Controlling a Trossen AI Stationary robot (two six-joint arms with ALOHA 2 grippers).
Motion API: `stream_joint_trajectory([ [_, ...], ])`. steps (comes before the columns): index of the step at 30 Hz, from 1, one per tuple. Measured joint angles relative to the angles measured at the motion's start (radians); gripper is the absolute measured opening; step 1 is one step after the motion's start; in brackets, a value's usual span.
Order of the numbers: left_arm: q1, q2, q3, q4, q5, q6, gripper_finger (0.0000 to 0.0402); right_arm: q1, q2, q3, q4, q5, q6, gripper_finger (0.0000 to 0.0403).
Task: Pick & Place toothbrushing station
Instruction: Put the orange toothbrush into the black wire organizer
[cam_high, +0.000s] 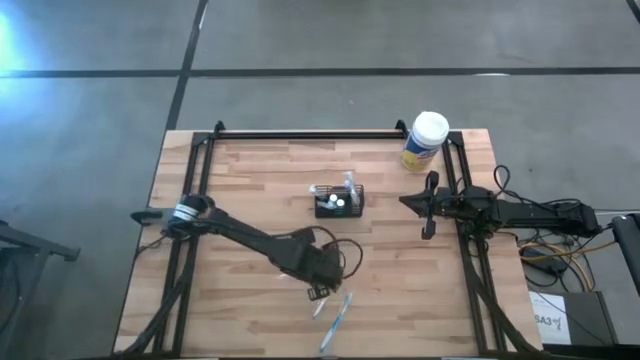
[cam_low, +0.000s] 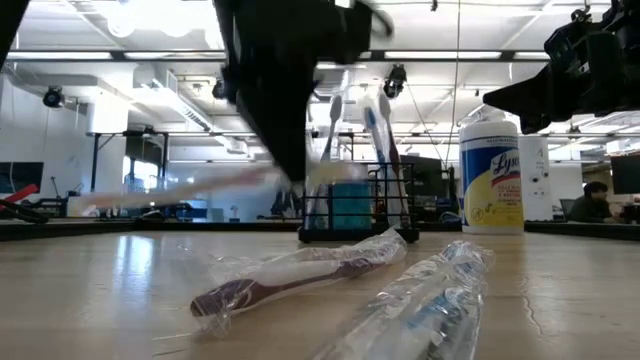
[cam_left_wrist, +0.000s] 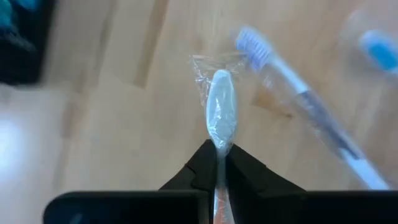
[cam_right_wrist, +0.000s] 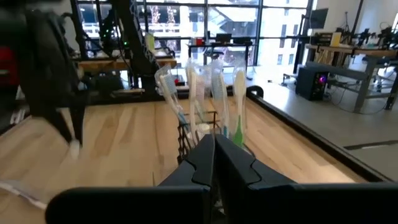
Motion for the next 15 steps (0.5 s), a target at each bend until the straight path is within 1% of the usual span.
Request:
stream_joint_trajectory([
  [4, -0.003, -0.111, -0.035, 0.012, -0.064, 0.09, 0.0015, 0.0, 0.003, 0.0, -0.016, 0.0, 0.006, 0.0008],
  [8, -0.008, -0.305, -0.146, 0.133, -0.146, 0.174, 0.0014, 0.0, 0.004, 0.0, -0.017, 0.0, 0.022, 0.0008],
  [11, -0.005, -0.485, -0.312, 0.31, -0.16, 0.236, 0.0019, 0.0, 0.005, 0.0, -0.017, 0.0, 0.034, 0.0008],
  [15, -0.005, -0.764, -0.593, 0.6, -0.161, 0.33, 0.0015, 0.0, 0.005, 0.0, -0.017, 0.0, 0.051, 0.0008],
])
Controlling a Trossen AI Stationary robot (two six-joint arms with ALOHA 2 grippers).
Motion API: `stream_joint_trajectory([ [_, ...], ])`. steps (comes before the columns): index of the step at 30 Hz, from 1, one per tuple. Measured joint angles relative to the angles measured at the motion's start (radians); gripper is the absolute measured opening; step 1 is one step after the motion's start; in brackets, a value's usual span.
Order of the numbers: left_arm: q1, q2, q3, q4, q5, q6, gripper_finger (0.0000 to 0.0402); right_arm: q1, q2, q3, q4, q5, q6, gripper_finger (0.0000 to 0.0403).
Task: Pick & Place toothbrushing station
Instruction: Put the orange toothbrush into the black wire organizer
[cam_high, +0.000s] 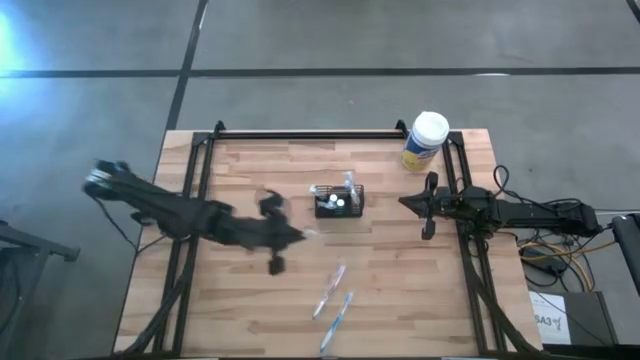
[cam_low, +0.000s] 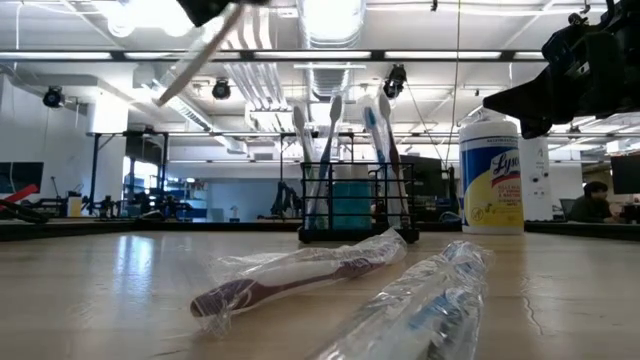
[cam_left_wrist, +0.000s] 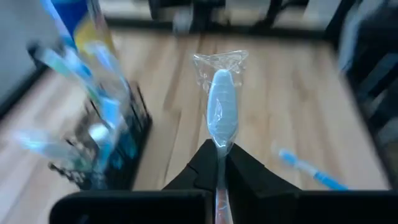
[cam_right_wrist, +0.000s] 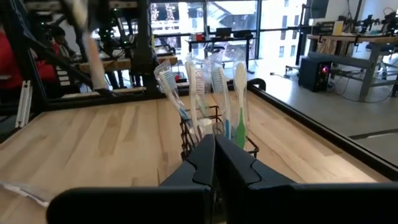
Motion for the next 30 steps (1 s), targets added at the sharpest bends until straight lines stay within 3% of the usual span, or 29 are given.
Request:
stream_joint_trajectory([
  [6, -0.014, -0.364, -0.409, 0.33, 0.002, 0.15, 0.0015, 0.0, 0.0, 0.0, 0.0, 0.0, 0.0, 0.0008],
  [12, -0.013, -0.642, -0.692, 0.552, 0.0, 0.308, 0.0015, 0.0, 0.0, 0.0, 0.0, 0.004, -0.01, 0.0008],
  [21, 0.009, -0.924, -0.899, 0.6, 0.002, 0.38, 0.0015, 0.0, 0.001, 0.0, -0.021, 0.003, 0.024, 0.0008],
  [30, 0.008, -1.074, -0.997, 0.609, 0.031, 0.344, 0.0015, 0.0, 0.001, 0.0, -0.021, 0.003, 0.054, 0.0008],
])
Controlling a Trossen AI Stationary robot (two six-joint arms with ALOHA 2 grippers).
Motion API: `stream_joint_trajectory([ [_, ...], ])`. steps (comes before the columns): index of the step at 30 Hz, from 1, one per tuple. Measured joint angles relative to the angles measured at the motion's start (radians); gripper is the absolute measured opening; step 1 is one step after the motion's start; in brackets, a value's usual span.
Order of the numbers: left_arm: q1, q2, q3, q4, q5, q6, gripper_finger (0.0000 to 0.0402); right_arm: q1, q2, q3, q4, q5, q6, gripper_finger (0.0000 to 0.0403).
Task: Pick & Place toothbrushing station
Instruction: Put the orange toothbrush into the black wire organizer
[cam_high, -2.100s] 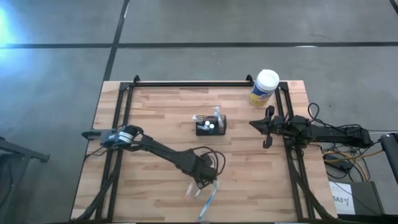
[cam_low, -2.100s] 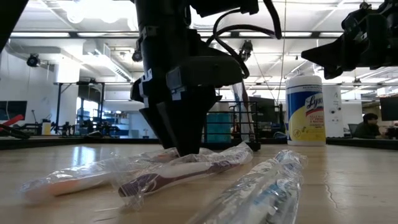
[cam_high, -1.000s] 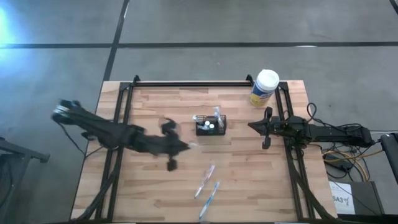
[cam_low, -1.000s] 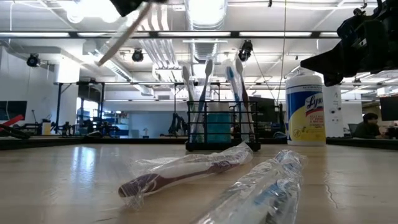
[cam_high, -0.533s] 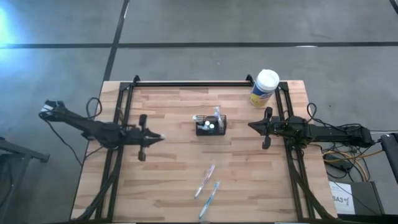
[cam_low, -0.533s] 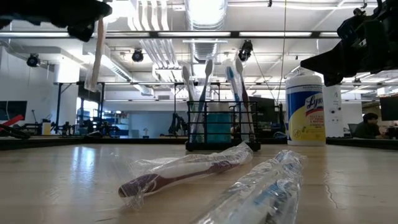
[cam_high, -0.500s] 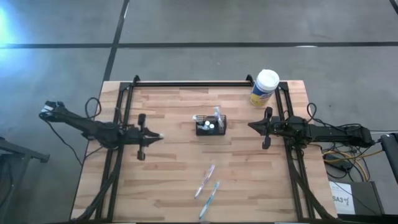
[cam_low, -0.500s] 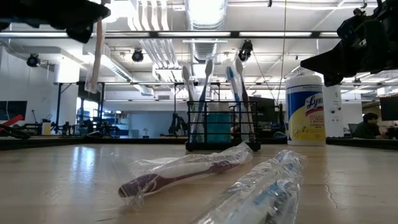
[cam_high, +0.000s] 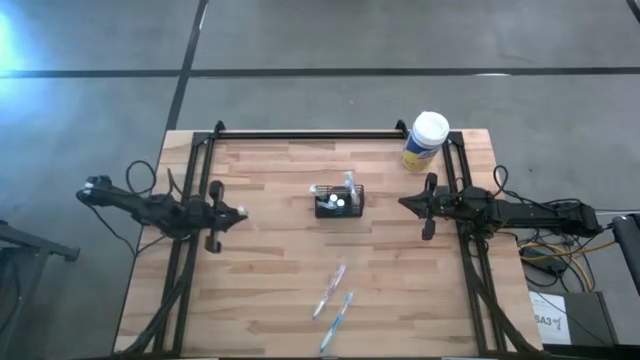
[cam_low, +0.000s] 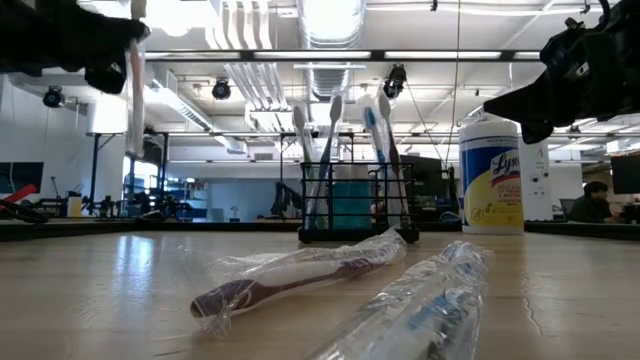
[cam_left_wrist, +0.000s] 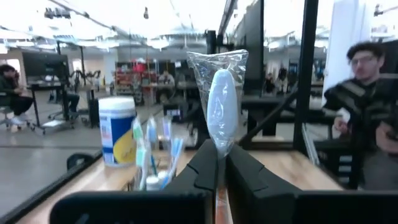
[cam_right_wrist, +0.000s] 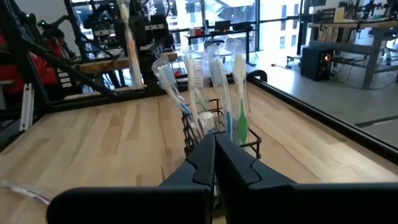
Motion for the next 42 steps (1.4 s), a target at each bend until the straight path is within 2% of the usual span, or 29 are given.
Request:
stream_joint_trajectory([
  [5, 0.0, -0.029, -0.043, 0.061, 0.006, -0.016, 0.0015, 0.0, 0.0, 0.0, -0.002, -0.001, 0.004, 0.0008],
  [8, 0.001, 0.006, -0.056, 0.138, 0.004, -0.015, 0.0015, 0.0, 0.0, 0.0, -0.001, -0.001, -0.004, 0.0008],
  [11, 0.002, 0.092, -0.057, 0.214, -0.023, -0.004, 0.0015, 0.0, 0.0, 0.0, 0.003, -0.001, -0.008, 0.0008],
  [18, 0.006, 0.368, -0.039, 0.655, 0.015, 0.166, 0.0015, 0.0, 0.0, 0.0, 0.028, 0.0, -0.021, 0.0008],
  [25, 0.112, 0.608, 0.086, 0.653, 0.016, 0.163, 0.0015, 0.0, -0.001, 0.0, 0.033, 0.0, -0.031, 0.0008],
  [31, 0.225, 0.791, 0.183, 0.676, 0.155, 0.125, 0.0015, 0.0, -0.001, 0.0, 0.03, -0.001, -0.037, 0.0008],
  [38, 0.312, 0.946, 0.292, 0.736, 0.24, 0.128, 0.0015, 0.0, 0.0, 0.0, 0.027, -0.001, -0.05, 0.0008],
  [42, 0.38, 1.06, 0.361, 0.729, 0.301, 0.073, 0.0015, 0.0, 0.005, 0.0, 0.028, -0.001, -0.054, 0.0008],
])
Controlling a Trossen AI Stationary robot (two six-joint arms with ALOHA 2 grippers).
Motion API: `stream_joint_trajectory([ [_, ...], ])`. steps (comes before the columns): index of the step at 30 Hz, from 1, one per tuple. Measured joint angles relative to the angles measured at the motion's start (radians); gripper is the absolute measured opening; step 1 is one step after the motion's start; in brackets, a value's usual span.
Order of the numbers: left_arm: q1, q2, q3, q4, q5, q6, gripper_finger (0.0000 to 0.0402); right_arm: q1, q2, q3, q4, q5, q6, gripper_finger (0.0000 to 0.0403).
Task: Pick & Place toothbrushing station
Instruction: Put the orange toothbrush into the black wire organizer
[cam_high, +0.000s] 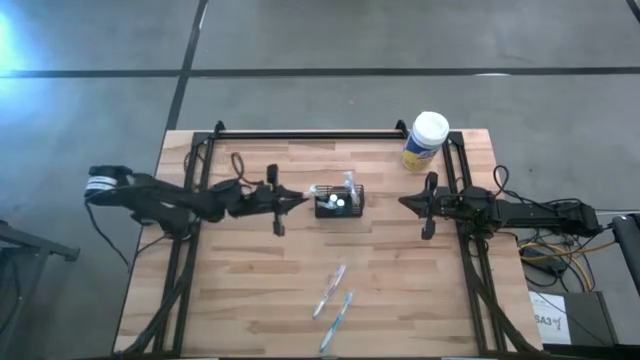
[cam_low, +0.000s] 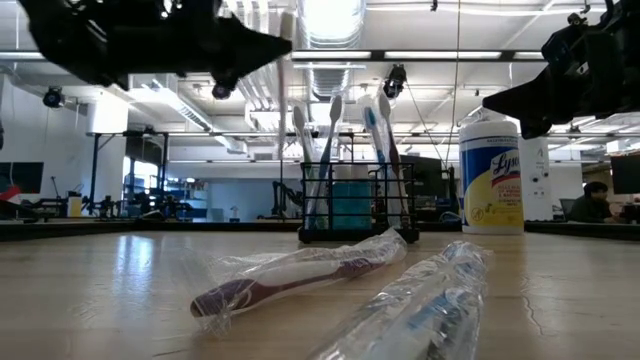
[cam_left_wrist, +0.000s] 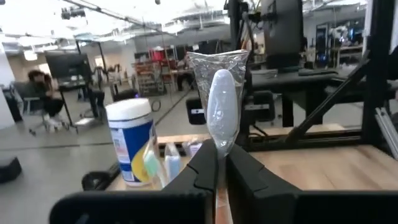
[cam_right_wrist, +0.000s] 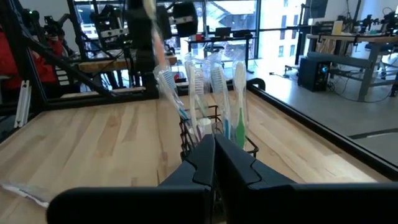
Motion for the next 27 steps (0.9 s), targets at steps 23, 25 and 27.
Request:
stream_joint_trajectory([
  [23, 0.139, 0.296, 0.207, 0.07, 0.004, 0.023, 0.0015, 0.0, 0.021, 0.0, -0.007, -0.003, 0.0, 0.0008],
  [25, 0.139, 0.307, 0.205, 0.07, 0.003, 0.023, 0.0015, 0.0, 0.021, 0.0, -0.007, -0.003, 0.0, 0.0008],
  [27, 0.139, 0.321, 0.205, 0.071, 0.003, 0.022, 0.0015, 0.0, 0.02, 0.0, -0.006, -0.003, 0.001, 0.0008],
])
